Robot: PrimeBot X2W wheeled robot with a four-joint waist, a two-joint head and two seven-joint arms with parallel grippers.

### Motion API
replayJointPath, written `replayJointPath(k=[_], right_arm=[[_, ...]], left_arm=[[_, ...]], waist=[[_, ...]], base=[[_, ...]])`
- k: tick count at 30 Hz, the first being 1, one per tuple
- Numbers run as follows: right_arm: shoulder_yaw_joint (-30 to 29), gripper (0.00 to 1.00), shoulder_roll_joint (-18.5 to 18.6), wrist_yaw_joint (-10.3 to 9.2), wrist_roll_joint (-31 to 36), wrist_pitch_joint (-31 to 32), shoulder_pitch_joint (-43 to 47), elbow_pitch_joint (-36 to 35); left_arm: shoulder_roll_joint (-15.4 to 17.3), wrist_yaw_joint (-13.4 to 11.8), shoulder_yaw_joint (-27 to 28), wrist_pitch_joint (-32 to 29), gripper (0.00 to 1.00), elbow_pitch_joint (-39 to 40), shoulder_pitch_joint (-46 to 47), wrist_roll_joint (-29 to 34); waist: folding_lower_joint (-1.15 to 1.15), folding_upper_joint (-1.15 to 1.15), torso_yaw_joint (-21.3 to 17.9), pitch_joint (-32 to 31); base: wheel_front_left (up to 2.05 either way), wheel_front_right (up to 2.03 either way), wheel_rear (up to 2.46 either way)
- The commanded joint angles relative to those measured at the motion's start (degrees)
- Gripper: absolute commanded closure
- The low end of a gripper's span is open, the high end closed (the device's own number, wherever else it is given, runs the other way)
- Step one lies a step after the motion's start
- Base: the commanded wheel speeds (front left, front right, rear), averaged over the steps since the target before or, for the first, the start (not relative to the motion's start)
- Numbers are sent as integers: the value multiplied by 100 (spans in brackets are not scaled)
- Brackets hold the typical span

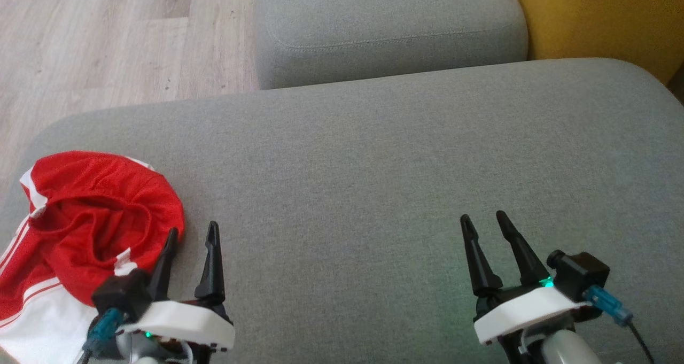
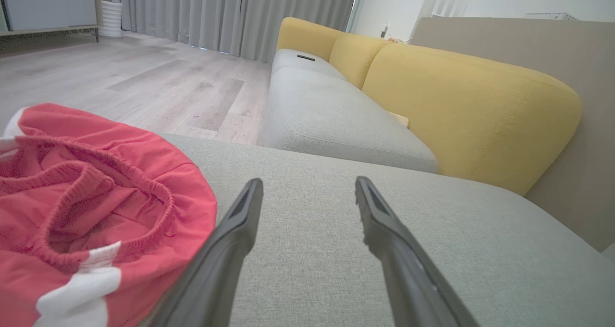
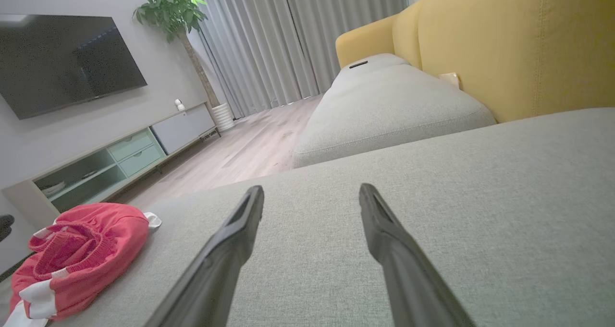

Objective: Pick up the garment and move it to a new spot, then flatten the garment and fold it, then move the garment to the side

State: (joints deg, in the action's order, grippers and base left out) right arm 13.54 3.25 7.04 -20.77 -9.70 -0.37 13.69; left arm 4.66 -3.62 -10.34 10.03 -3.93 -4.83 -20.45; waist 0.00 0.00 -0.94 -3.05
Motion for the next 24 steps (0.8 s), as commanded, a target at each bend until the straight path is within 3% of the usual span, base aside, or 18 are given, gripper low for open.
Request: replayJointPath(k=[1, 24], right_arm=[[148, 0, 22, 36, 201, -116, -156, -226], [-102, 0, -36, 44, 1358, -487, -160, -42]], left_arm=[[95, -40, 129, 87, 0, 247, 140, 197], [-8, -8, 328, 455, 0, 319, -25, 1629]], waist=[[0, 0, 0, -5], [0, 0, -46, -79]], base=[[0, 0, 0], [0, 0, 0]])
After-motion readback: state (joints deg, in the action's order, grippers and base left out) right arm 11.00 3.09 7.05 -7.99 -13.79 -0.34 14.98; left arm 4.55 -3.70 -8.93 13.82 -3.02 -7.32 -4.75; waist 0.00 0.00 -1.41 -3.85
